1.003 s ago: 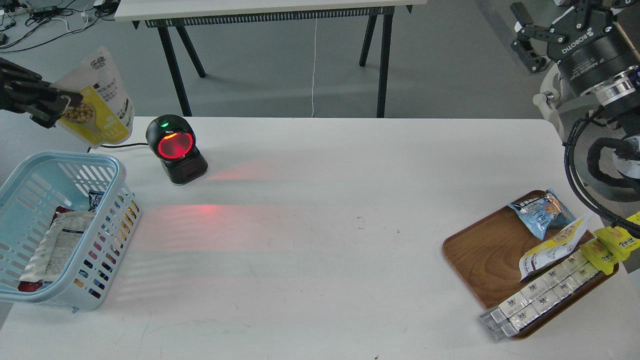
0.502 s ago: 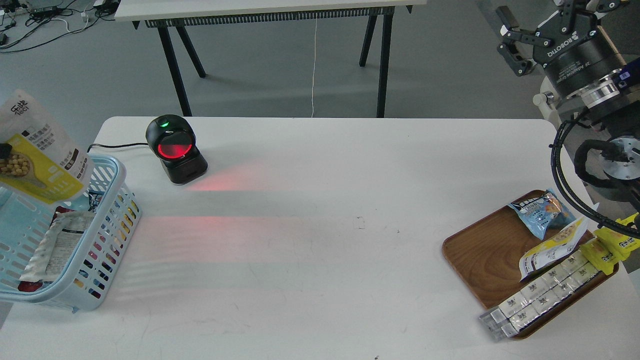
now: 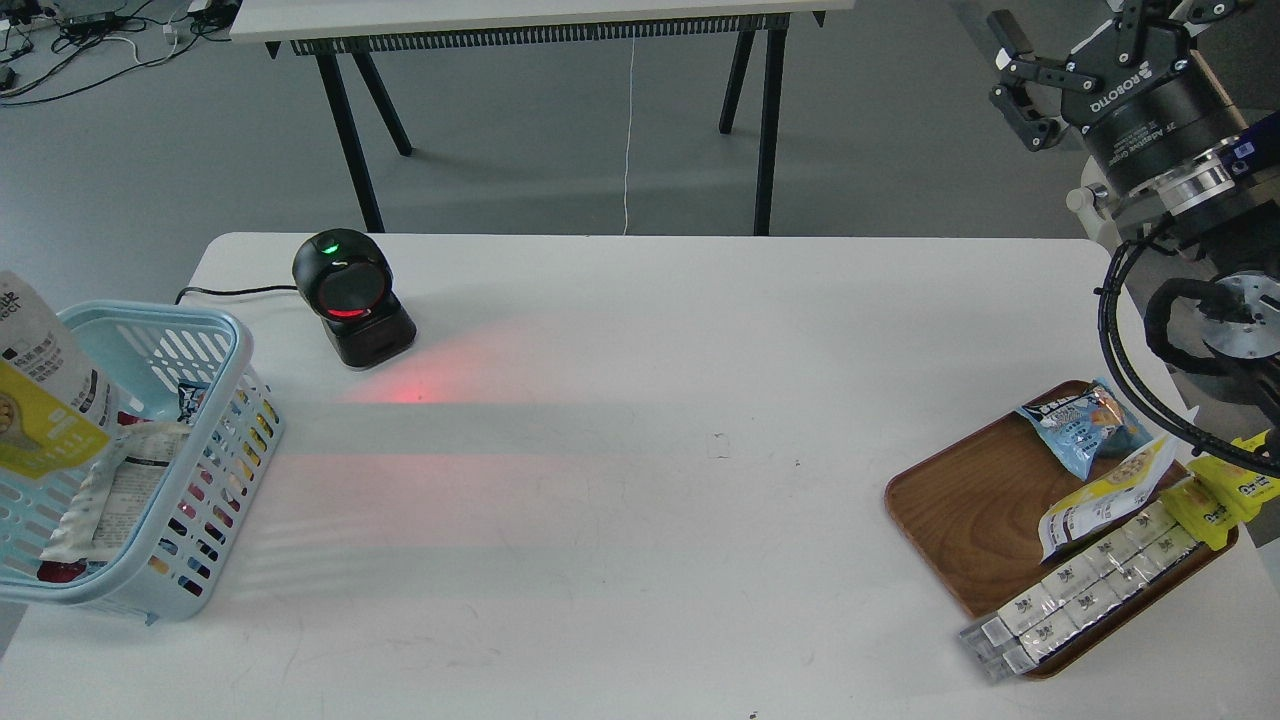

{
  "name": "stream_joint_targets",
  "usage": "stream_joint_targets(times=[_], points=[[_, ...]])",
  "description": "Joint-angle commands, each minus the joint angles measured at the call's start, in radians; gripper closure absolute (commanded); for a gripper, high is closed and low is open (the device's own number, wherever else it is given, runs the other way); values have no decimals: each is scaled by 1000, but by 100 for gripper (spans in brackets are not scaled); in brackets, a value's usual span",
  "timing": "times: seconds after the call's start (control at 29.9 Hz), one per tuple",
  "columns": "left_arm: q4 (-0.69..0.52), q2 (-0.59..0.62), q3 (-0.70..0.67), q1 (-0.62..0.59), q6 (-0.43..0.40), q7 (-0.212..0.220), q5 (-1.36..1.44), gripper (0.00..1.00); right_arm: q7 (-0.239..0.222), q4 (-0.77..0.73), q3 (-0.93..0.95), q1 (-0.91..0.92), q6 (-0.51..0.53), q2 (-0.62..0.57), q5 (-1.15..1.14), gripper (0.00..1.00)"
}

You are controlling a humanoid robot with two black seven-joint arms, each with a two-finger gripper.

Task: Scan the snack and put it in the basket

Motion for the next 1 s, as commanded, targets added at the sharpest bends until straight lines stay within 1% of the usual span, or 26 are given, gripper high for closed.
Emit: stream_joint_targets(times=[0.0, 0.2, 0.27, 0.3, 0.4, 0.47, 0.54, 0.6, 0.67, 0.8, 0.84, 0.87, 0.97], points=[[-2, -7, 10, 15, 0, 0, -2, 92, 0, 0, 1, -2, 0, 0, 0, 3], [-2, -22, 10, 15, -3, 0, -3, 77, 0, 3, -2, -5, 1, -2, 0, 3], [-3, -25, 10, 15, -8, 0, -6, 63, 0, 3, -3, -5, 1, -3, 0, 3], [-3, -27, 8, 15, -6, 0, -8, 57, 0, 5, -2, -6, 4, -3, 0, 3], [-3, -33, 7, 15, -2, 0, -11, 46, 0, 5, 1, -9, 14, -2, 0, 3], [-2, -39, -2, 13, 0, 0, -31, 33, 0, 5, 1, -9, 14, -2, 0, 3], [4, -48, -21, 10, 0, 0, -107, 20, 0, 3, -2, -9, 14, -2, 0, 3], [12, -74, -65, 10, 0, 0, -216, 10, 0, 3, -5, -9, 14, -2, 0, 3], [15, -96, -99, 10, 2, 0, -314, 4, 0, 3, -8, -9, 14, 0, 0, 3], [21, -151, -185, 10, 0, 0, -516, 3, 0, 8, -15, -8, 14, 1, -1, 2], [21, -168, -206, 12, -3, 0, -576, 2, 0, 9, -23, -2, 14, 1, -1, 2], [21, -184, -222, 12, -8, 0, -638, 0, 0, 8, -34, 5, 14, 1, -1, 3], [20, -244, -243, 12, -14, 0, -869, 0, 0, 5, -55, 21, 12, 0, -3, 2]])
